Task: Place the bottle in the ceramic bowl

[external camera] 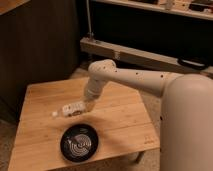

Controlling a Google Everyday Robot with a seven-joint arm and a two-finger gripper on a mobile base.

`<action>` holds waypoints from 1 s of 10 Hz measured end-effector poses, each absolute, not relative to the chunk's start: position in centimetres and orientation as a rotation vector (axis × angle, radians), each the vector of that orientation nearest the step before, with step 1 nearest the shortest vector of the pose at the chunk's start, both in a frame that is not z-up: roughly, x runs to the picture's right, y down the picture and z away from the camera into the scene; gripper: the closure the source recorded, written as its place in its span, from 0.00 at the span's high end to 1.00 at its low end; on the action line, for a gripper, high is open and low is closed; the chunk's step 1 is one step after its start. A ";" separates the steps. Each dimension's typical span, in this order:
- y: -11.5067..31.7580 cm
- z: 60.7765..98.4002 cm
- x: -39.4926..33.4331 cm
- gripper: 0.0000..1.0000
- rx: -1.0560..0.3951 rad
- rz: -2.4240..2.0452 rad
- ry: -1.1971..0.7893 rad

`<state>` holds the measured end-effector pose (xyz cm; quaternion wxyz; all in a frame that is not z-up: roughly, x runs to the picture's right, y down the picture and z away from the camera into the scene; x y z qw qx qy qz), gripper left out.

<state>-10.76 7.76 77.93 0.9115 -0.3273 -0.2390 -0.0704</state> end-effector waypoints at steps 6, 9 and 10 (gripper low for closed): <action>8.9 73.1 -8.7 0.00 -0.637 -0.167 -0.482; 10.1 72.2 -8.2 0.00 -0.644 -0.183 -0.486; 10.4 72.1 -8.0 0.00 -0.648 -0.186 -0.486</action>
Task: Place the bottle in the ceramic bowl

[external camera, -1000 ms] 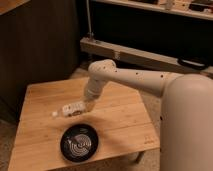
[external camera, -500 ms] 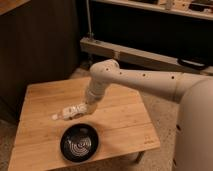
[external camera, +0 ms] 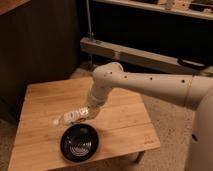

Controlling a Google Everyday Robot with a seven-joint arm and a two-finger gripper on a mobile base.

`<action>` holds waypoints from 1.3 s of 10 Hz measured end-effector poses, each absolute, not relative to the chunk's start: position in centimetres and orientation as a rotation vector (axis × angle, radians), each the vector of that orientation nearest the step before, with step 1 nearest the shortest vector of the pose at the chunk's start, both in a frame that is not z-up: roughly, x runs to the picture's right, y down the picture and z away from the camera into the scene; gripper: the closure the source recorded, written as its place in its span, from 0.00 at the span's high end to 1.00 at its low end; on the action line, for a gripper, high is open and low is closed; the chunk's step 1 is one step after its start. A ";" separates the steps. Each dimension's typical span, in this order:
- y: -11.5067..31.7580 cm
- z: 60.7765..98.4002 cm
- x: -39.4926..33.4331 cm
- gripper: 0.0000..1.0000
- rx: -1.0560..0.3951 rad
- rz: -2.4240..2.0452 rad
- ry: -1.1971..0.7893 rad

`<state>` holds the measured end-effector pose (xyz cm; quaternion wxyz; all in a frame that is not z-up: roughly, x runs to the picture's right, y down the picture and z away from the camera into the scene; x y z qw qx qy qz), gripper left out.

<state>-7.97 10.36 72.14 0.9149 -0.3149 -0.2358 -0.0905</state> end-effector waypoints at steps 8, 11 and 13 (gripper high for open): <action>12.9 71.8 -8.3 0.00 -0.697 -0.273 -0.501; 13.3 71.7 -8.1 0.00 -0.701 -0.286 -0.490; 13.7 71.5 -8.1 0.00 -0.708 -0.303 -0.479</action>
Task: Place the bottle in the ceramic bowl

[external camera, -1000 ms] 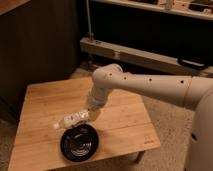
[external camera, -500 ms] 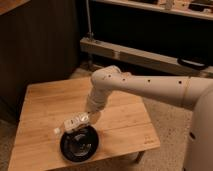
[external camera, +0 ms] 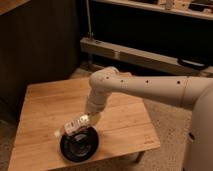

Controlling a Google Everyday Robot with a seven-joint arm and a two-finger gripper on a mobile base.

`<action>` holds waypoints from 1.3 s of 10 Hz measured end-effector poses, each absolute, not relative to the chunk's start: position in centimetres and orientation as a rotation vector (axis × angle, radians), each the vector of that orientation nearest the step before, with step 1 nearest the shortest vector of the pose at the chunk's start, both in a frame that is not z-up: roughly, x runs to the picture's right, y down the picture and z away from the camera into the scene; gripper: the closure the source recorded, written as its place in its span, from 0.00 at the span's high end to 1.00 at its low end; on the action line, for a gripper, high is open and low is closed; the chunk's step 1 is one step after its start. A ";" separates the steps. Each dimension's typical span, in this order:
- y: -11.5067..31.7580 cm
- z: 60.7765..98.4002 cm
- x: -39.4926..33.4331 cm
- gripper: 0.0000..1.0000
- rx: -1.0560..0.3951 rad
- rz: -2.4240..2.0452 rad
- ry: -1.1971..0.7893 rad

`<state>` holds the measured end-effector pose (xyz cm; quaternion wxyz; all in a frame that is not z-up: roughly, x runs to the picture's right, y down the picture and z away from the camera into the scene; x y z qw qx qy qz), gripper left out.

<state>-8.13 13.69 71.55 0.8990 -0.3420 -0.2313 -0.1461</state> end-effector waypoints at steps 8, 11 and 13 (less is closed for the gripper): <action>15.2 70.9 -7.5 0.00 -0.747 -0.349 -0.441; 15.6 71.0 -7.2 0.00 -0.757 -0.354 -0.424; 15.9 71.3 -7.1 0.00 -0.759 -0.357 -0.399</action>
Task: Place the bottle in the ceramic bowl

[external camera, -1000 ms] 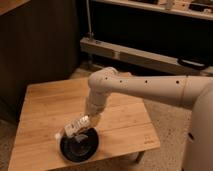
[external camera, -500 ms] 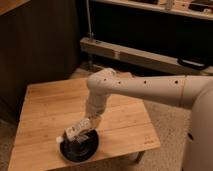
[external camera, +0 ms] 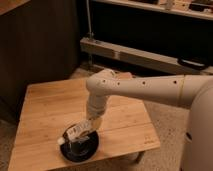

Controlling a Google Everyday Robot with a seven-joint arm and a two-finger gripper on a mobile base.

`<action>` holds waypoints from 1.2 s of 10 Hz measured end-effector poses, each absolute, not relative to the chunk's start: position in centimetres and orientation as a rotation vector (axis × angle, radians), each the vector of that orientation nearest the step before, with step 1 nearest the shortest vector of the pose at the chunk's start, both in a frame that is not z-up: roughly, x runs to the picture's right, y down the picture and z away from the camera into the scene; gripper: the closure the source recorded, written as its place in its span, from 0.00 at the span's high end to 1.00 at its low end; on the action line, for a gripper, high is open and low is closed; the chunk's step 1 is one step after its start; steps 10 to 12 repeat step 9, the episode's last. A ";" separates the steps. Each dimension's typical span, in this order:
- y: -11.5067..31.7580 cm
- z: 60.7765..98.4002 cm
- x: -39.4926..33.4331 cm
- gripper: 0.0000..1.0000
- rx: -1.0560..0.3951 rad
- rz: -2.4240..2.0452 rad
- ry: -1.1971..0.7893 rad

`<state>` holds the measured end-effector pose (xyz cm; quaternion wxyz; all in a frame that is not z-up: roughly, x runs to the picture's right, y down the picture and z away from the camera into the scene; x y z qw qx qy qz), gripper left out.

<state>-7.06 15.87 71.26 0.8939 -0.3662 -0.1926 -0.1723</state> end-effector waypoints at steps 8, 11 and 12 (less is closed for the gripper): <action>16.0 72.3 -7.2 0.31 -0.759 -0.348 -0.348; 16.0 72.4 -7.2 0.39 -0.759 -0.346 -0.345; 16.0 72.4 -7.2 0.39 -0.759 -0.346 -0.345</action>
